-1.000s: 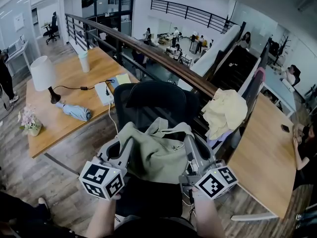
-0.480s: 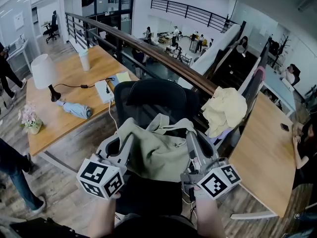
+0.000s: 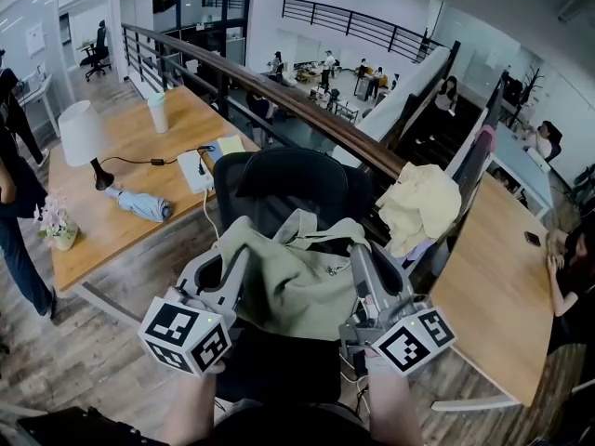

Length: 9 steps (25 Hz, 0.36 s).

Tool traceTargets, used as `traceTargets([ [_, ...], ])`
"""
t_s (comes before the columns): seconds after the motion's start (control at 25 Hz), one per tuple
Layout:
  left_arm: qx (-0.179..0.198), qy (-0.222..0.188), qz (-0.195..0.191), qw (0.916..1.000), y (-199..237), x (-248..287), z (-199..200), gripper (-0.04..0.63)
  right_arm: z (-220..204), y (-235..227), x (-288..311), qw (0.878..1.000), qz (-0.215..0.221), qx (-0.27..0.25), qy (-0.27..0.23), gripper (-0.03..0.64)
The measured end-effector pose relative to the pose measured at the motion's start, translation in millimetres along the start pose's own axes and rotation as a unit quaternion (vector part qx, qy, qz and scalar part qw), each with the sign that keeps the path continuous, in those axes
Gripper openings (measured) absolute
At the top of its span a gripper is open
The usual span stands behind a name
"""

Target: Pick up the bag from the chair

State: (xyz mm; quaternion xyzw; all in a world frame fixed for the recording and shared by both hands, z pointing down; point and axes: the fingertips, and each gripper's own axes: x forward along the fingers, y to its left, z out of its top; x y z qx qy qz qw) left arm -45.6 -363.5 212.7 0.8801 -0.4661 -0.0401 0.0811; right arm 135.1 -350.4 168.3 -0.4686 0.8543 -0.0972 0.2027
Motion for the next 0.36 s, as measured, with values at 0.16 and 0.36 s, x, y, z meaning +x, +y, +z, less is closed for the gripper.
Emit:
traceTargets([
  [0.16, 0.001, -0.002, -0.002, 1.0, -3.2, -2.9, 4.0, 0.02, 2.9, 2.9, -2.4, 1.0, 0.002, 0.0, -0.002, 0.048],
  [0.36, 0.002, -0.002, -0.003, 1.0, -3.9, -7.5, 8.0, 0.02, 4.7, 8.7, -3.1, 1.0, 0.001, 0.0, -0.005, 0.048],
])
